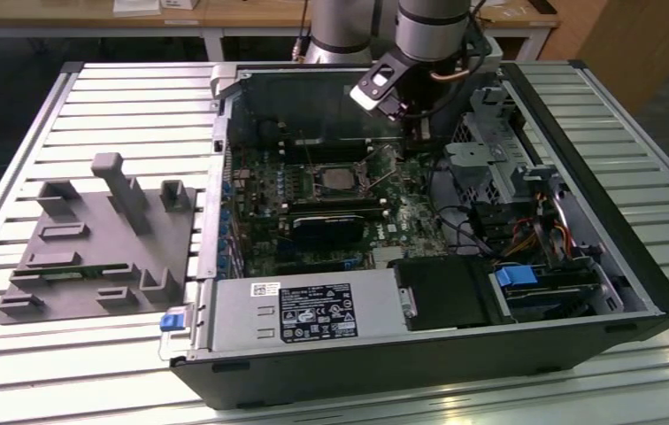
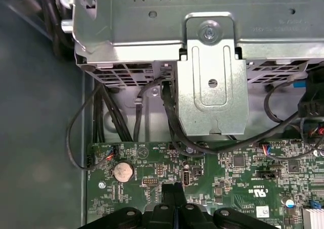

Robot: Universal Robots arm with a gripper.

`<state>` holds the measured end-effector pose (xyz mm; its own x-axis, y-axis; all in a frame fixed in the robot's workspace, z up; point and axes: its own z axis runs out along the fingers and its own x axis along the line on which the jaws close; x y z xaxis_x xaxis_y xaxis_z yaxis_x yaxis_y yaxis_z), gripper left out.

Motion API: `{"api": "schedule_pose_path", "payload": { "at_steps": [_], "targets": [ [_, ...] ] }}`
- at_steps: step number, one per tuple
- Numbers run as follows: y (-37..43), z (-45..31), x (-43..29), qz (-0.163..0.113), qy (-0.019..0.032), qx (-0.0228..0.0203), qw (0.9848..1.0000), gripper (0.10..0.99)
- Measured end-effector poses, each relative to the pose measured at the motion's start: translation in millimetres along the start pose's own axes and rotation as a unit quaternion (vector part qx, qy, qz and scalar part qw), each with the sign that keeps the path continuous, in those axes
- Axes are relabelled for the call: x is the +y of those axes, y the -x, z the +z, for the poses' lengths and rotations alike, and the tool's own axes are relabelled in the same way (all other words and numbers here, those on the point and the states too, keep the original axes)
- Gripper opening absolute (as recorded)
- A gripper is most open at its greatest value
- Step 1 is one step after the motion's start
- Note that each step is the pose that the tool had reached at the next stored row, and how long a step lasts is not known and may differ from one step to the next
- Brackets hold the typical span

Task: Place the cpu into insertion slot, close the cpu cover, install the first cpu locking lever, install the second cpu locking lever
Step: 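Close the cpu cover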

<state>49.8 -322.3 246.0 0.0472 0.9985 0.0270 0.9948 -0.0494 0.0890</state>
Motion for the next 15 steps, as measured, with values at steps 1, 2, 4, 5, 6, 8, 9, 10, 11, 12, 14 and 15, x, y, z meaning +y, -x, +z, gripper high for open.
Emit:
{"api": "schedule_pose_path", "payload": {
  "at_steps": [1, 2, 4, 5, 6, 8, 9, 10, 11, 12, 14, 15],
  "targets": [
    [0.0, 1.1, -0.1, 0.000, 0.0000, 0.0000, 1.0000, 0.102],
    [0.0, 2.0, -0.1, 0.000, 0.0000, 0.0000, 1.0000, 0.102],
    [0.1, 3.7, -0.3, 0.001, -0.0001, 0.0000, 1.0000, 0.102],
    [0.1, 4.3, -0.3, 0.001, -0.0001, 0.0000, 1.0000, 0.102],
    [0.1, 4.5, -0.4, 0.001, -0.0001, -0.0001, 1.0000, 0.102],
    [0.2, 4.5, -0.4, 0.001, -0.0001, -0.0002, 1.0000, 0.102],
    [0.1, 4.5, -0.4, 0.001, -0.0001, -0.0002, 1.0000, 0.102],
    [0.1, 4.5, -0.4, 0.001, 0.0000, -0.0002, 1.0000, 0.102],
    [0.1, 4.6, -0.4, 0.001, 0.0000, -0.0001, 1.0000, 0.102],
    [0.1, 4.5, -0.4, 0.001, -0.0001, -0.0002, 1.0000, 0.102],
    [0.1, 4.8, -0.3, 0.001, -0.0059, -0.0002, 1.0000, 0.102],
    [0.1, 4.9, -0.3, 0.002, -0.0129, -0.0006, 0.9999, 0.102]
  ]
}}
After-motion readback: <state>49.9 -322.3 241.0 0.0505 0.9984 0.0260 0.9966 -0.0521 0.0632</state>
